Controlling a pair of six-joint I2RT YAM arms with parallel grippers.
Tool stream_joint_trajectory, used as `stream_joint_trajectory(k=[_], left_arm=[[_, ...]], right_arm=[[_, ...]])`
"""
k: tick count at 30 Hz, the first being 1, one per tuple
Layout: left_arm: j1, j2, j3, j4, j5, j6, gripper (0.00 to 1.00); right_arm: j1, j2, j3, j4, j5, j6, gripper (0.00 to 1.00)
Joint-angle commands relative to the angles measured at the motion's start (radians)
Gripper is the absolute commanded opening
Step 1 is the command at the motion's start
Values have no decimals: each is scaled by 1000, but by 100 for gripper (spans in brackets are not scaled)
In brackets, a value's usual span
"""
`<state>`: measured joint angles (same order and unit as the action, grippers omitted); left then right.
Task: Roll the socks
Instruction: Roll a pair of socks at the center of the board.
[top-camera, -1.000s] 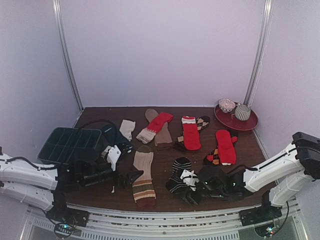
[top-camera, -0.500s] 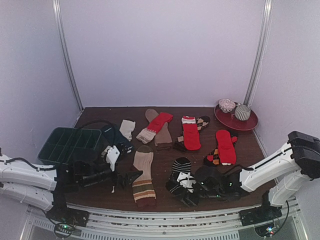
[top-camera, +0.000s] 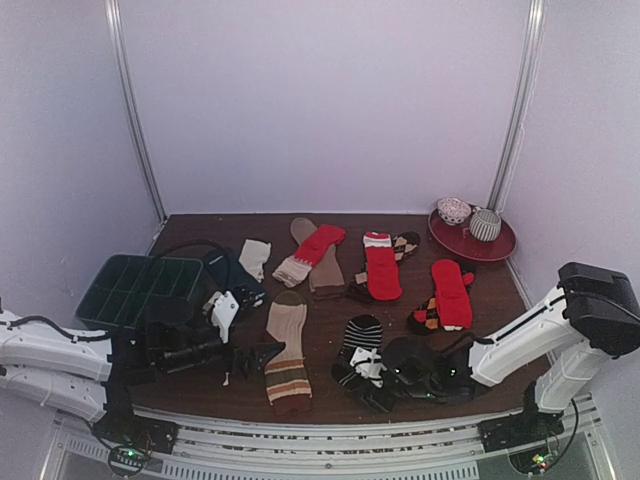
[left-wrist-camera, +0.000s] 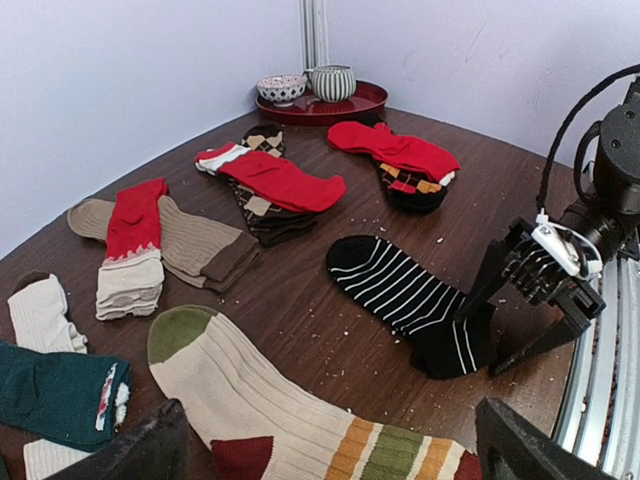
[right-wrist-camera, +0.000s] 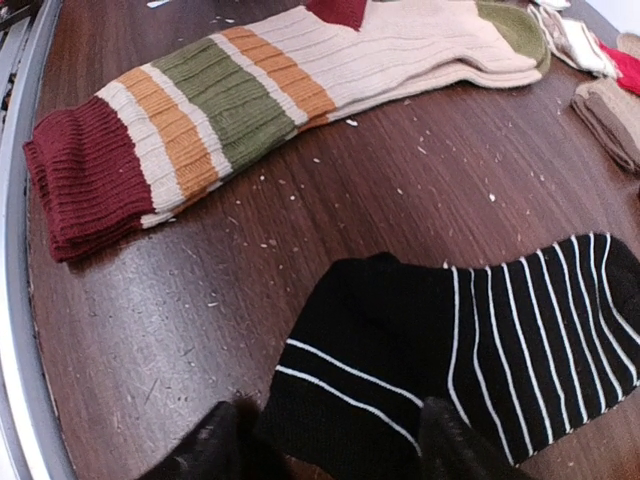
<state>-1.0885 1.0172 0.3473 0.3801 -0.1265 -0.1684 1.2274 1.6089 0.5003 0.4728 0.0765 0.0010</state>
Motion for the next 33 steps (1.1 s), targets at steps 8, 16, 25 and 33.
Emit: stream_joint_trajectory(k=[8,16,25,33], left_arm=[[-5,-1,-5,44,93,16,97],[-5,104,-75,308,322,55,96],[-7,423,50,465,471,168,93],[-10,655,220,446,577,248,79]], right_arm=[[-17,30,30,-83,5,173,0],[-89,-14,142,-308,-263,382,0],[-231,-21,109,-285,-529,453,0],[-277,39,108,-283,-624,460,0]])
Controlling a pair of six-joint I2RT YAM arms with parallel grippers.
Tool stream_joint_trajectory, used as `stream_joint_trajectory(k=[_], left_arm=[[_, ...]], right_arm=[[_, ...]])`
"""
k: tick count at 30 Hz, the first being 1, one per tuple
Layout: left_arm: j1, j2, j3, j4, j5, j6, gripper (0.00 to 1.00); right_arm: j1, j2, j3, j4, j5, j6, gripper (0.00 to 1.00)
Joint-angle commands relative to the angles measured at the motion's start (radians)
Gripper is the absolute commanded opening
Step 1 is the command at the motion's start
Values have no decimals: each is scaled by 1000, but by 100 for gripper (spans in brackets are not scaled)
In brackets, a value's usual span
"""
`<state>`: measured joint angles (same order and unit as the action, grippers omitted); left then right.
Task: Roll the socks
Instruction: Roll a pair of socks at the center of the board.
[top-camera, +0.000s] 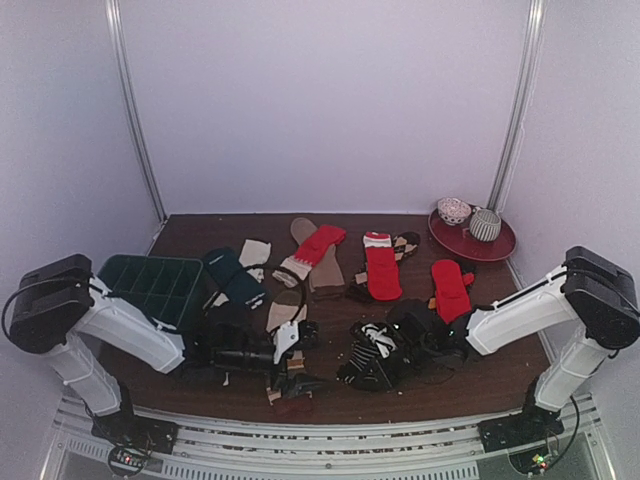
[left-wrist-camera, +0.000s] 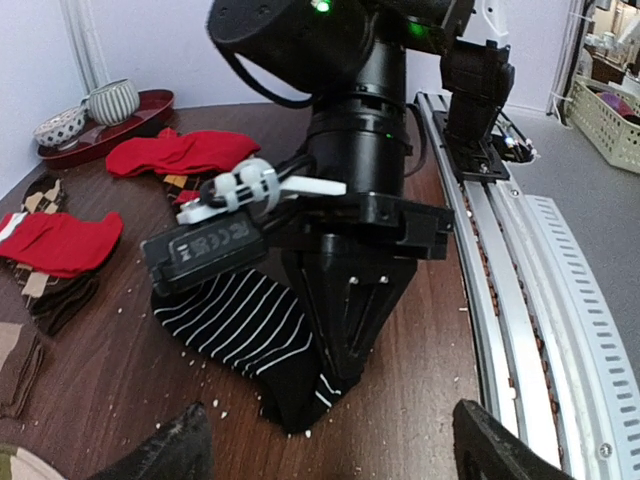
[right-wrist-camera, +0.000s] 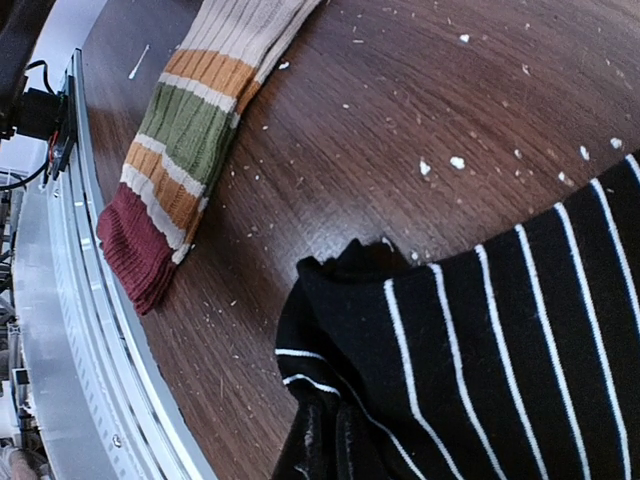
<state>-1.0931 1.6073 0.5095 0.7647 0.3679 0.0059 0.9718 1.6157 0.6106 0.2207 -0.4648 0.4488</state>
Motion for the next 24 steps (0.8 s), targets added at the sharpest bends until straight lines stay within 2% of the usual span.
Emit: stream_joint_trajectory(k=[1,4,10,14,24], left_arm=[[-5,82,73,57,94,81,72],[-7,133,119,33,135,104,60],[-22,219,154,59,170,113,58],[-25,263,178,63,184,114,57],[-36,343,220,28,169,102,49]], right_arm=[[-28,34,-6,-24,-99,16,0],[-55,38,-17,3,-166,34,0],[-77,27,-19,29,-273,58,0],[-90,11,-13,16,-301,57,0],[-116,13,-27,27,-314,68,0]])
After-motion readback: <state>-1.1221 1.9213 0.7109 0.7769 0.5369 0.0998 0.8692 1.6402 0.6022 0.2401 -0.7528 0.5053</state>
